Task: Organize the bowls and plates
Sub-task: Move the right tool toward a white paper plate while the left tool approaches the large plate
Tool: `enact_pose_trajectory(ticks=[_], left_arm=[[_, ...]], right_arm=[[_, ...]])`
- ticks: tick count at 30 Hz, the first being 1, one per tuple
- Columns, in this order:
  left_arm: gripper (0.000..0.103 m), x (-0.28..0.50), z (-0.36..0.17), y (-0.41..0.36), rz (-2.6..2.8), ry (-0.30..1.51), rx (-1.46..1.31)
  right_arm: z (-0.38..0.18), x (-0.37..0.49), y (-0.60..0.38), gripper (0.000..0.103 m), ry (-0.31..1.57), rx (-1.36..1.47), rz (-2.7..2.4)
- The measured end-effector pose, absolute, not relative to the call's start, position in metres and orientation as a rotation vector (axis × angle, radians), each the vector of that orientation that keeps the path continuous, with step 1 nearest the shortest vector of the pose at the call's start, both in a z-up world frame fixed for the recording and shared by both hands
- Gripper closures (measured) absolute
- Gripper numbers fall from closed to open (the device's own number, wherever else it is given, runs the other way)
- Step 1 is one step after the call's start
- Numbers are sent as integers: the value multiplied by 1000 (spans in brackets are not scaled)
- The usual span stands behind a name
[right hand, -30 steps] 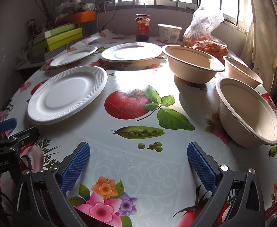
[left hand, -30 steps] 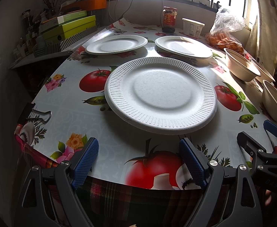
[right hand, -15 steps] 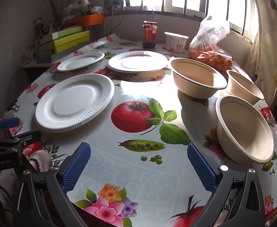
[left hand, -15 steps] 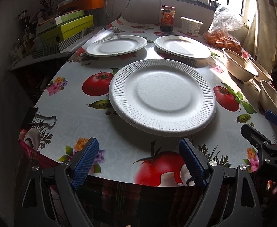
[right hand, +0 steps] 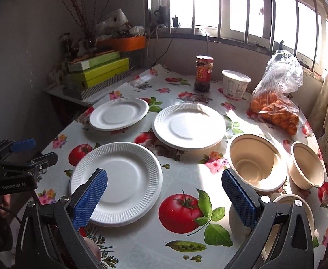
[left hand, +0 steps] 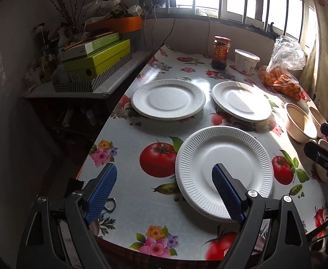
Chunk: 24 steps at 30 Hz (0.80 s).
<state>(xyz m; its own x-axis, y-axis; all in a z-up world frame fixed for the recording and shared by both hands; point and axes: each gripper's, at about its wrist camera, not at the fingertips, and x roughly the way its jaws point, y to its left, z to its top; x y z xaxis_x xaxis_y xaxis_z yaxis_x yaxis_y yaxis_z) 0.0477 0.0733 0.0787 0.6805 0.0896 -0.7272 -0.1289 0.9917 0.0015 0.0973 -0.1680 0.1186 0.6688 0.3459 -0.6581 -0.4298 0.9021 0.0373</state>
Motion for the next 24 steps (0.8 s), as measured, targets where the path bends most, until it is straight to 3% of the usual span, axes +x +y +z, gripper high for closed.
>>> enact_pose_trajectory(ticks=[24], left_arm=[[16,155,86,136,180,871,-138]], right_arm=[[131,259,-81,0,876,-148,716]])
